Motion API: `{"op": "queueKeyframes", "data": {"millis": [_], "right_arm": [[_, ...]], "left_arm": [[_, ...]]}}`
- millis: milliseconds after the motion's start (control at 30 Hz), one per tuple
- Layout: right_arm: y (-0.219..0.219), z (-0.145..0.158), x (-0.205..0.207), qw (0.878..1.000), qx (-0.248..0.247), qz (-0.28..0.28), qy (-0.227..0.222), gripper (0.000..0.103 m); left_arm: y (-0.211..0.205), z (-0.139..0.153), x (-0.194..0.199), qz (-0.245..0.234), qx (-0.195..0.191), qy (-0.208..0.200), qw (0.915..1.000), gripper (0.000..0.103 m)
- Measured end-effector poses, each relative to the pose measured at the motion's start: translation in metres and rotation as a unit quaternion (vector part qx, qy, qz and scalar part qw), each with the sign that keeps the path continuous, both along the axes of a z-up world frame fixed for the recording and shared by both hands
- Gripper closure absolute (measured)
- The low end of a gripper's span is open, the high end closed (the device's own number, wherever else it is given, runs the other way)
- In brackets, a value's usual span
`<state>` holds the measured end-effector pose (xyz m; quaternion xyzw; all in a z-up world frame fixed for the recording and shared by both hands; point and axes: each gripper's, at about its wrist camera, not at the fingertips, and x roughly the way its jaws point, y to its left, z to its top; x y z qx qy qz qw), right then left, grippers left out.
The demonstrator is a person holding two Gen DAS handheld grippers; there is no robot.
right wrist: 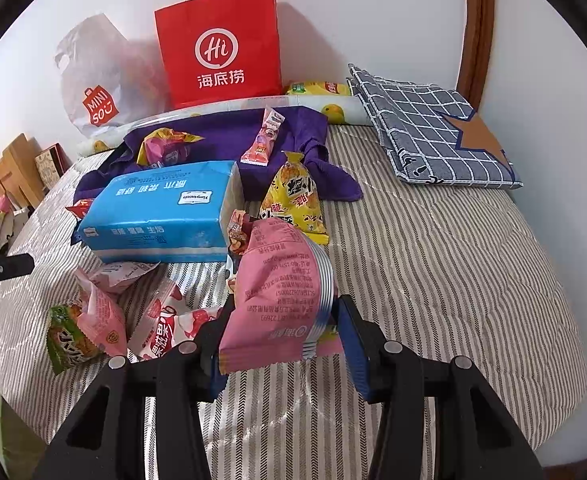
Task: Organize snacks
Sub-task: 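Lift pink triangular packet with right gripper, then close left gripper on red-gold snack packet while right gripper holds pink packet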
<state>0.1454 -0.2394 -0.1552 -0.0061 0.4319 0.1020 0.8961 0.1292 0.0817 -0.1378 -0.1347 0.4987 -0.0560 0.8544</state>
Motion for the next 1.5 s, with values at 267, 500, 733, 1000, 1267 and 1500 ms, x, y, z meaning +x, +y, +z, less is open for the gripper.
{"op": "queueKeyframes", "data": {"millis": [267, 500, 733, 1000, 1267, 1500], "right_arm": [[-0.006, 0.002, -0.004, 1.0, 0.002, -0.006, -0.003, 0.057], [-0.013, 0.003, -0.003, 1.0, 0.003, -0.01, -0.007, 0.057], [-0.017, -0.002, 0.003, 1.0, 0.002, -0.014, -0.002, 0.057], [-0.027, -0.004, 0.014, 1.0, 0.013, -0.022, 0.003, 0.057], [-0.036, -0.01, 0.021, 0.999, 0.009, -0.034, 0.011, 0.057], [-0.031, -0.007, 0.027, 1.0, 0.013, -0.027, 0.007, 0.057]], "left_arm": [[0.009, -0.003, 0.003, 0.018, 0.015, 0.002, 0.9997, 0.03], [0.017, -0.009, 0.024, 0.035, 0.026, 0.007, 0.999, 0.031], [0.017, 0.001, 0.048, 0.033, 0.016, -0.012, 0.9992, 0.03], [0.011, 0.006, 0.091, 0.026, 0.019, -0.026, 0.9992, 0.031], [0.013, -0.02, 0.115, 0.012, 0.0, 0.002, 0.9999, 0.041], [0.006, -0.035, 0.111, -0.024, -0.013, 0.016, 0.9995, 0.053]]}}
